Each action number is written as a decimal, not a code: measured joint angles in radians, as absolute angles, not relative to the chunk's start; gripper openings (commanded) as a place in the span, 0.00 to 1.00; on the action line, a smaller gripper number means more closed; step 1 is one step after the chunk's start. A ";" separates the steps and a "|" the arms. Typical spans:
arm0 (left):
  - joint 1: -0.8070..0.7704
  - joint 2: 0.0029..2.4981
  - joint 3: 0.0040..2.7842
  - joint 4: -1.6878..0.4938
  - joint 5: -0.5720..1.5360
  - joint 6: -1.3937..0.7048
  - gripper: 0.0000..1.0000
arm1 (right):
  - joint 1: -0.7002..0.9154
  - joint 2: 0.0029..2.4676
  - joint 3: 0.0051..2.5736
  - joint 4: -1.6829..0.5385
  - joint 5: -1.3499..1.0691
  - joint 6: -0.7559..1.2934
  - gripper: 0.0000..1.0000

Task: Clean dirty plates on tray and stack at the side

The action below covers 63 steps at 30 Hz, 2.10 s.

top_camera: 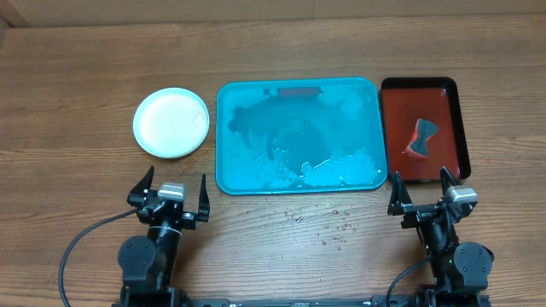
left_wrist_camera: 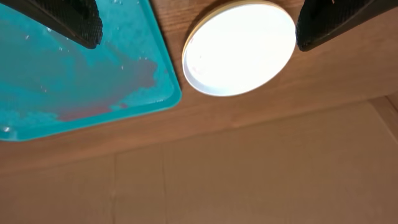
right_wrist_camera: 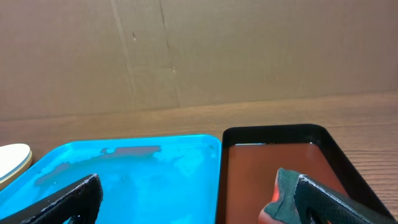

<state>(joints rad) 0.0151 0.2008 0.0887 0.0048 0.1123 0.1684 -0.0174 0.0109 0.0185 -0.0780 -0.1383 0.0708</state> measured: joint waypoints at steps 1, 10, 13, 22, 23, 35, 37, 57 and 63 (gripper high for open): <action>0.015 0.178 0.066 0.007 0.110 0.168 1.00 | -0.017 0.011 0.019 -0.078 -0.138 0.071 1.00; 0.015 0.028 0.011 -0.072 0.074 0.168 0.99 | -0.017 0.011 0.019 -0.078 -0.138 0.071 1.00; 0.015 0.017 0.011 -0.073 0.073 0.168 1.00 | -0.017 0.011 0.019 -0.078 -0.138 0.071 1.00; 0.015 0.017 0.011 -0.074 0.073 0.168 1.00 | -0.017 0.011 0.019 -0.078 -0.138 0.071 1.00; 0.015 0.017 0.011 -0.074 0.073 0.168 1.00 | -0.017 0.011 0.019 -0.078 -0.138 0.071 1.00; 0.015 0.017 0.011 -0.074 0.070 0.168 1.00 | -0.017 0.011 0.019 -0.078 -0.138 0.071 1.00; 0.015 0.017 0.011 -0.074 0.070 0.168 1.00 | -0.017 0.011 0.019 -0.078 -0.138 0.071 1.00; 0.015 0.017 0.011 -0.074 0.070 0.168 1.00 | -0.017 0.011 0.019 -0.078 -0.138 0.071 1.00; 0.015 0.017 0.011 -0.074 0.070 0.168 1.00 | -0.017 0.011 0.019 -0.078 -0.138 0.071 1.00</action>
